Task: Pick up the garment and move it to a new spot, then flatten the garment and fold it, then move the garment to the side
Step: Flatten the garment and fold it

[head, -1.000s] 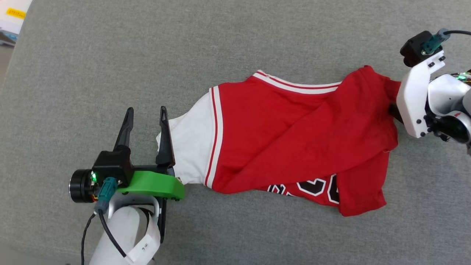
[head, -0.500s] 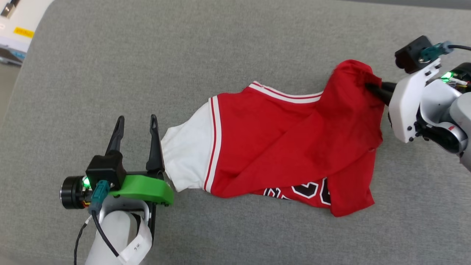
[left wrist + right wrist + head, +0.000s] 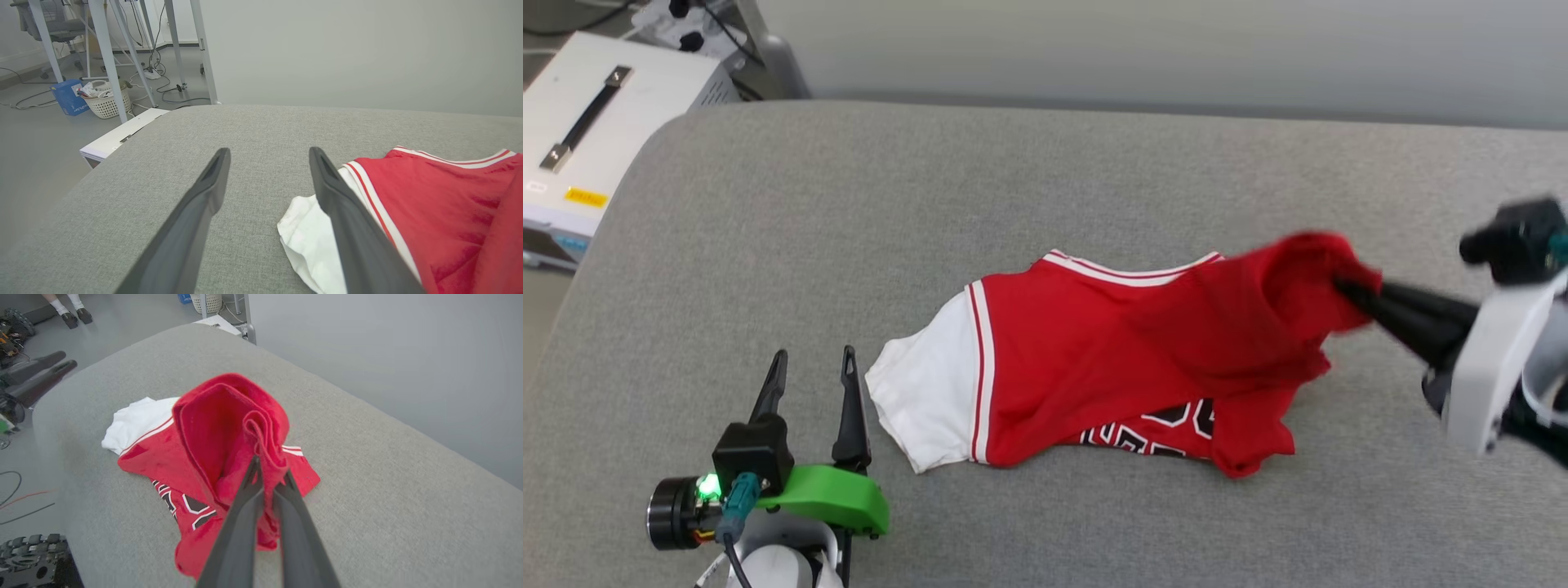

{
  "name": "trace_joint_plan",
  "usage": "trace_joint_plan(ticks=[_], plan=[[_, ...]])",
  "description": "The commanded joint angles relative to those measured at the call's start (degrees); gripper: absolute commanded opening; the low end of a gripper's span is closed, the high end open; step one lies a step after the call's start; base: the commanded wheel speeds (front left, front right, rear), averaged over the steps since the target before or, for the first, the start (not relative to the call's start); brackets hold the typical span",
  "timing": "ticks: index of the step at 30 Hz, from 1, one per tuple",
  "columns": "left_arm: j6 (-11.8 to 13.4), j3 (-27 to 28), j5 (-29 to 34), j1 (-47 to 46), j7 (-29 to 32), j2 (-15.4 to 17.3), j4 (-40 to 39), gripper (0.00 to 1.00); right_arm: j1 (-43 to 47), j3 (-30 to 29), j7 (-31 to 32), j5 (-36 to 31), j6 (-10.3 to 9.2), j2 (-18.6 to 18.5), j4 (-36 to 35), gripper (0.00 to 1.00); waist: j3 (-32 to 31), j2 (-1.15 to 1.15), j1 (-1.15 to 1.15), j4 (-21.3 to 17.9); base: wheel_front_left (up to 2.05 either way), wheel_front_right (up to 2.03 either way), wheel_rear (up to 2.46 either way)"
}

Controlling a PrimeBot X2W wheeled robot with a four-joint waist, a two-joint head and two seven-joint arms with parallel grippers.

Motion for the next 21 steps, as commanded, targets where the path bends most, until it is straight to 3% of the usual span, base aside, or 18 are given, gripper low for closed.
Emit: trace_joint_plan(ticks=[1, 7, 12, 19, 20, 21], plan=[[-0.37, 0.37, 0.50, 1.31, -0.34, -0.30, 0.15, 1.00, 3.77, -0.76, -0.32, 0.23, 0.02, -0.72, -0.74, 0.00, -2.59, 0.00, 0.00, -1.88, 0.00, 0.00, 0.00], [-0.72, 1.37, 0.76, 2.65, -0.34, -0.57, 0.19, 1.00, 19.49, -3.65, 0.27, -1.32, 0.02, -0.45, 0.65, 0.00, -2.90, 0.00, 0.00, -2.88, 0.00, 0.00, 0.00], [-0.86, 1.69, 1.17, 2.44, -0.34, -0.88, 0.12, 1.00, 29.77, -5.26, 1.48, -3.03, 0.02, 4.47, 6.62, 0.00, -1.69, 0.00, 0.00, -3.37, 0.00, 0.00, 0.00], [-1.05, 1.69, 1.64, 1.91, -0.34, -1.27, 0.70, 1.00, 33.97, -7.51, 1.80, -7.75, 0.02, 11.17, 16.19, 0.00, -0.79, 0.00, 0.00, -3.77, 0.00, 0.00, 0.00], [-1.06, 1.78, 1.69, 1.96, -0.34, -1.31, 0.81, 1.00, 33.95, -8.44, 1.21, -8.30, 0.02, 11.82, 16.76, 0.04, -0.90, 0.00, 0.00, -3.90, 0.00, 0.00, 0.00], [-1.04, 1.89, 1.73, 2.04, -0.34, -1.33, 0.87, 1.00, 33.87, -9.36, 0.62, -8.64, 0.02, 12.22, 16.93, 0.31, -1.07, 0.00, 0.00, -4.04, 0.00, 0.00, 0.00]])
